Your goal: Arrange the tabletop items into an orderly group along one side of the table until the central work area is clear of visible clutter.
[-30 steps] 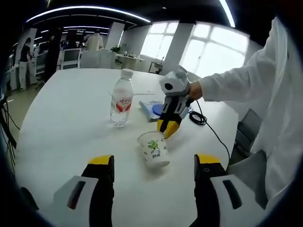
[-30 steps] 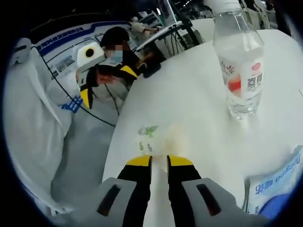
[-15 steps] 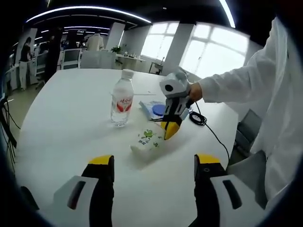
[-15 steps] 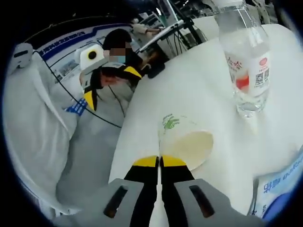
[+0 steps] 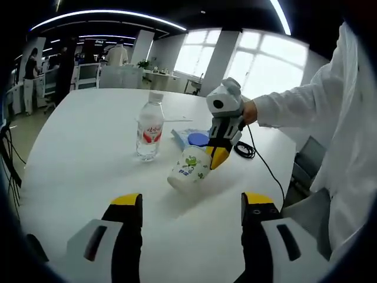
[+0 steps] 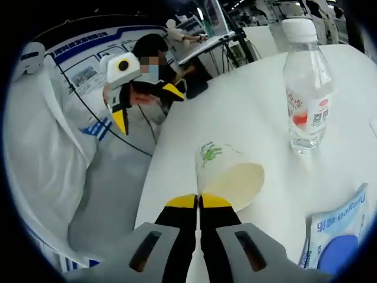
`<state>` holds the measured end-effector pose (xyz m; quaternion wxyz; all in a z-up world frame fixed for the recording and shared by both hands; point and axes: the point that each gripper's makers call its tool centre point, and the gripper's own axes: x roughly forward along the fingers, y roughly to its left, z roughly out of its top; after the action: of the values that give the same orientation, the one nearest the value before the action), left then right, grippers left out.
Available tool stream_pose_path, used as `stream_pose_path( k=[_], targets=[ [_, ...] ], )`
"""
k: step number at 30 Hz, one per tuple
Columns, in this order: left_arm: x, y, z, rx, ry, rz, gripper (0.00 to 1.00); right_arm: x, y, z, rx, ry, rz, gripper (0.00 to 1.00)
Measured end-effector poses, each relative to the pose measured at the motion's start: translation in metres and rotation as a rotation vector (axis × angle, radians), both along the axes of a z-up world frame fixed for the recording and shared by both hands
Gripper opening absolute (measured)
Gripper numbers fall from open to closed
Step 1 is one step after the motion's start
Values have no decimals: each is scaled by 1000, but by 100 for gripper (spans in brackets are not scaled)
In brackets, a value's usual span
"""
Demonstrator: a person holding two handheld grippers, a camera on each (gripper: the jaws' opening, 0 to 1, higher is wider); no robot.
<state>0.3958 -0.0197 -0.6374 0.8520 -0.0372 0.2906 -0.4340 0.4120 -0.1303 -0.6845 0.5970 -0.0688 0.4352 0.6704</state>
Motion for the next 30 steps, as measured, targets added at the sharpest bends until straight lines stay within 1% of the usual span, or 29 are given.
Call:
stream_pose_path(
  k=[3,4,7,11,12,14,16,17,18,20,21,22,23,26,27,30],
  targets=[
    [0,-1,1,0,-5,-4,69,0,-7,7,-17,-44,5,0],
    [-1,-2,2,-1,-6,-6,69,2,-8,8,-21,-50,-2,0],
    [-1,-3,5,-6,-13,-8,68,2,-12,19,-26,-83,-7,0],
    [-3,-4,8,-7,-21,-11,68,6,-18,30,-52,-135,-12,0],
    [-3,-4,9,-9,-23,-12,68,8,-21,33,-66,-149,-16,0],
    [-4,-4,10,-8,-28,-16,68,11,-27,36,-100,-203,8,0],
    [-5,-4,10,-7,-29,-18,68,11,-29,42,-108,-211,-1,0],
    [-6,-4,11,-6,-31,-19,68,14,-31,43,-124,-234,-1,0],
    [-6,-4,11,-6,-33,-19,68,21,-37,42,-161,-280,5,0],
    [-7,-4,13,-8,-36,-21,68,25,-43,45,-204,-328,20,0],
    [-7,-4,13,-7,-37,-22,68,26,-43,45,-210,-335,22,0],
    [-8,-4,14,-8,-37,-23,68,31,-48,46,-235,-363,25,0],
    [-8,-4,14,-8,-38,-24,68,35,-52,47,-267,-396,39,0],
    [-10,-5,15,-6,-40,-33,67,43,-60,47,-332,-463,81,0],
    [-10,-5,15,-5,-40,-35,67,47,-62,48,-353,-495,103,0],
    [-11,-6,17,-6,-44,-38,67,52,-63,50,-373,-518,131,0]
  ],
)
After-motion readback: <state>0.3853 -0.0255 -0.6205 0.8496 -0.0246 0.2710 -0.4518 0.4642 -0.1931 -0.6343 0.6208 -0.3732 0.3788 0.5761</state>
